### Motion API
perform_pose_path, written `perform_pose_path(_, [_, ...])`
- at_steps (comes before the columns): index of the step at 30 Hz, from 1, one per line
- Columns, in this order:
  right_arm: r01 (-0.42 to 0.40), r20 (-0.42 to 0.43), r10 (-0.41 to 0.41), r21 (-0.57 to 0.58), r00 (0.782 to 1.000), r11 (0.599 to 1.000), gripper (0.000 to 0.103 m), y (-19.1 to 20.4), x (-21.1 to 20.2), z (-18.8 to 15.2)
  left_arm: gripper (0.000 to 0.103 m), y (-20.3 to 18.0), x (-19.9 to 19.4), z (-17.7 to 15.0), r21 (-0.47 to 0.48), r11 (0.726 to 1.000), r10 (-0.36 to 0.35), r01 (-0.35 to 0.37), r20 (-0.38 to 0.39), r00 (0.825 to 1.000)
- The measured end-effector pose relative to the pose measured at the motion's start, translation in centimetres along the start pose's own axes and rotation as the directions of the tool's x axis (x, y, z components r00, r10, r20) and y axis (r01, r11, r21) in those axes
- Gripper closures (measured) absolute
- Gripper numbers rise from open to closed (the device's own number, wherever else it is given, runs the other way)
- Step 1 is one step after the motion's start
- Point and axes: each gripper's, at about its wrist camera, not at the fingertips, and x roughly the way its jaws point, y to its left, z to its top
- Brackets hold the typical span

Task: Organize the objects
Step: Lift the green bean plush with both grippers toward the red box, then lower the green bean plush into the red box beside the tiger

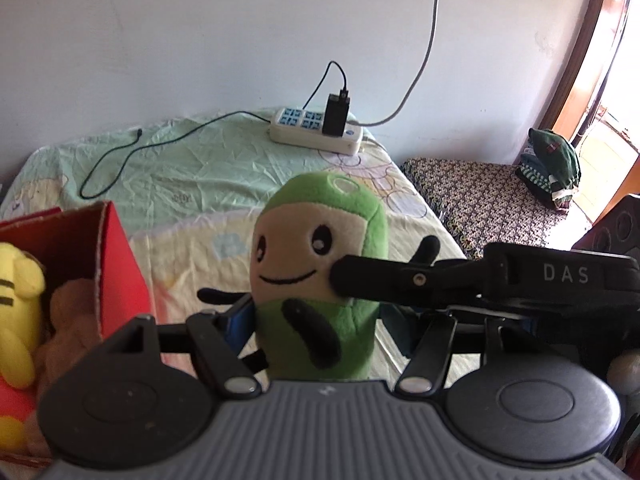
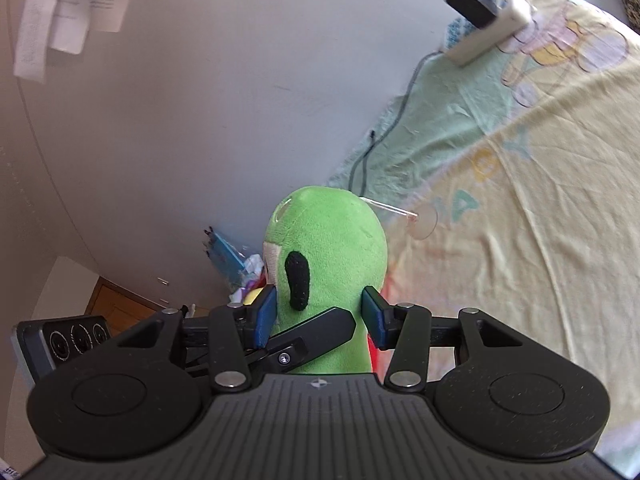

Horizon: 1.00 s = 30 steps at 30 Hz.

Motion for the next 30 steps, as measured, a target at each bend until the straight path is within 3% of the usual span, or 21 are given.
perform_pose_path(7, [-0.053, 0.011, 0.054, -0.089, 0.999, 0.995, 0.054, 5.0, 1.9, -1.1, 0.039, 2.7, -5.2, -0.1, -0.006, 1.000, 0.026, -0.025, 0.116, 0.993])
perform_pose_path(13, [-0.059, -0.019, 0.057, -0.144, 0.998, 0.988, 0.054, 8.5, 5.6, -2.5, 0.039, 6.8, -8.5, -0.7, -0.047, 0.998, 0.052, -0.045, 0.159, 0.986])
perform_pose_path(21, [0.018, -0.111, -0.040, -0.194, 0.993, 0.981, 0.054, 10.7, 11.5, -4.1, 0.039, 12.5, -8.8, -2.7, -0.118, 0.992, 0.064, -0.051, 0.108, 0.992])
perform_pose_path(26, [0.100, -0.165, -0.141, -0.235, 0.976, 0.967, 0.054, 11.1, 14.9, -5.3, 0.039, 15.6, -7.5, -4.1, -0.147, 0.987, 0.071, -0.062, 0.051, 0.996])
perform_pose_path(30, [0.170, -0.159, -0.217, -0.261, 0.963, 0.950, 0.054, 11.4, 16.1, -6.3, 0.040, 17.0, -6.7, -4.8, -0.133, 0.990, 0.054, -0.050, 0.022, 0.998])
